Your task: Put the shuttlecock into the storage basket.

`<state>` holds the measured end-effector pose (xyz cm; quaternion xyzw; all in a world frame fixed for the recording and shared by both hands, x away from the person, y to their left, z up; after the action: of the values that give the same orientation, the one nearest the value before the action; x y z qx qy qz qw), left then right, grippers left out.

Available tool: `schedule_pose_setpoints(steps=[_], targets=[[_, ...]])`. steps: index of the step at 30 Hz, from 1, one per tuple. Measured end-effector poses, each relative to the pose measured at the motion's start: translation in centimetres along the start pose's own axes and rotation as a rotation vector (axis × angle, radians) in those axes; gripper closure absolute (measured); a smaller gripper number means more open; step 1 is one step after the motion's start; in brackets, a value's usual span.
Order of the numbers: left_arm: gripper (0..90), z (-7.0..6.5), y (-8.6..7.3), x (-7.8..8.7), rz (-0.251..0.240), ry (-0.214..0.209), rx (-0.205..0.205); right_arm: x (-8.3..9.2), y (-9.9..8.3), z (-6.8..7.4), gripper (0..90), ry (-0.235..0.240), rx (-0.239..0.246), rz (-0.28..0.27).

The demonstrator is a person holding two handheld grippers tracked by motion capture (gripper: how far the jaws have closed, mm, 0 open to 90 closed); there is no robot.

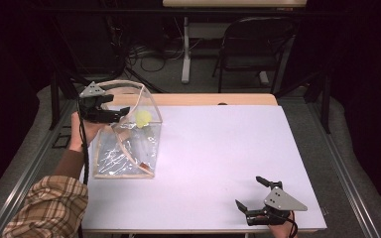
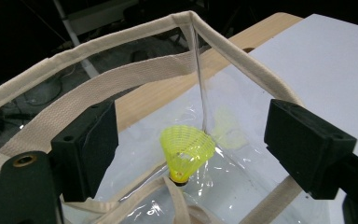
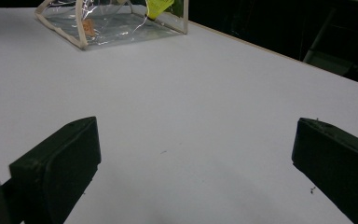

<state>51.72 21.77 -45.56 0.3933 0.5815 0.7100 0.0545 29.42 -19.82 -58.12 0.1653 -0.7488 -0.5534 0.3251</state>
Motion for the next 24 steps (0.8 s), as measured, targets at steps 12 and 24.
schedule_pose_setpoints(steps=[12, 24], targets=[[7.8, -0.1, 0.7, 2.0, -0.056, 0.062, -0.007, -0.4, 0.2, 0.3, 0.7, 0.01, 0.011, 0.004], [3.1, -1.6, 1.1, 3.9, -0.071, 0.046, -0.032, -0.5, 0.2, 0.4, 0.8, 0.012, 0.013, 0.007]])
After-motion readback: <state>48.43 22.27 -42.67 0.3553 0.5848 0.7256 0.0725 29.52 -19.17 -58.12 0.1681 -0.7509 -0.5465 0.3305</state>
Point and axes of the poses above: each handheld gripper's, and its own axes: x roughly backward along the jaws, y roughly out of its top, z roughly to its left, the point moved 9 cm from there along -x, roughly forward along the jaws, and after that the axes turned 3 degrees about x, right-handed, at the moved point
